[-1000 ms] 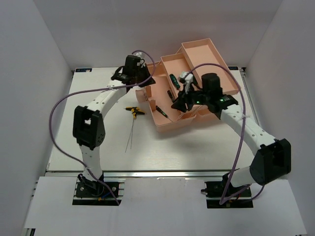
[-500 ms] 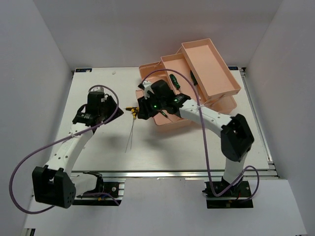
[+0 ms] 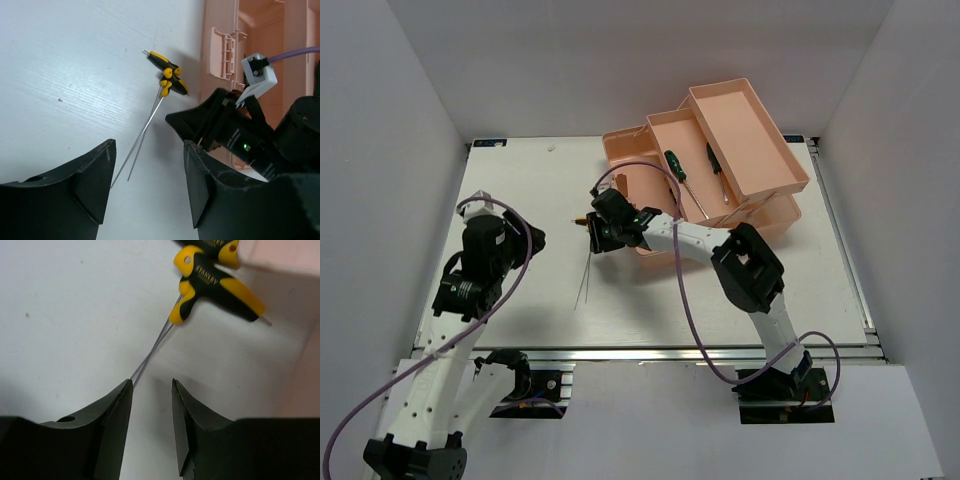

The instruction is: Sort the tools into containers

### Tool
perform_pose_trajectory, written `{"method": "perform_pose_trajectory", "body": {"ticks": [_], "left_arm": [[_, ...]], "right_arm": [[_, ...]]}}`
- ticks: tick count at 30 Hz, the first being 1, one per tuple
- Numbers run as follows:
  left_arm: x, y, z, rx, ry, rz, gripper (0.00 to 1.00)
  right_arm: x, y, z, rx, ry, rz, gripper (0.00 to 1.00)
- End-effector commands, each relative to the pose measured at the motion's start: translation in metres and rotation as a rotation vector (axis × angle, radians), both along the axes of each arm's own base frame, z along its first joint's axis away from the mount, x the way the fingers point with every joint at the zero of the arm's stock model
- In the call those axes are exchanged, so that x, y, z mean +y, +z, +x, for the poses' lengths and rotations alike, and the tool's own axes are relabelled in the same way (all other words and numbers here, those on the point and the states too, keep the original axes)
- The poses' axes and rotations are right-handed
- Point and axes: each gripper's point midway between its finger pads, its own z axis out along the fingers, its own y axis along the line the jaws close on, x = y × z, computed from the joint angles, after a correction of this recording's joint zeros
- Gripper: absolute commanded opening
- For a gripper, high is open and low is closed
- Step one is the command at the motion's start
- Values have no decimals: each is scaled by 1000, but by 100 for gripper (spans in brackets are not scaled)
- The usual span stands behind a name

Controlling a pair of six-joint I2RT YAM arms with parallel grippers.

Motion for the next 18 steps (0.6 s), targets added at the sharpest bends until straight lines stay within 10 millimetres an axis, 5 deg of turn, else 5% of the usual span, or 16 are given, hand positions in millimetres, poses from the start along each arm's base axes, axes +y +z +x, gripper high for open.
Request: {"method": "perform_pose_trajectory", "body": {"ticks": [1, 11, 18], "left_arm": [[11, -17, -17, 44, 54, 9, 66], [24, -9, -26, 41, 89, 64, 68], [28, -10, -26, 36, 103, 81, 69]], "right_arm": [[19, 26, 34, -118, -132, 72, 43], [33, -8, 60, -117, -251, 74, 38], [33, -14, 74, -155, -299, 59, 38]]}}
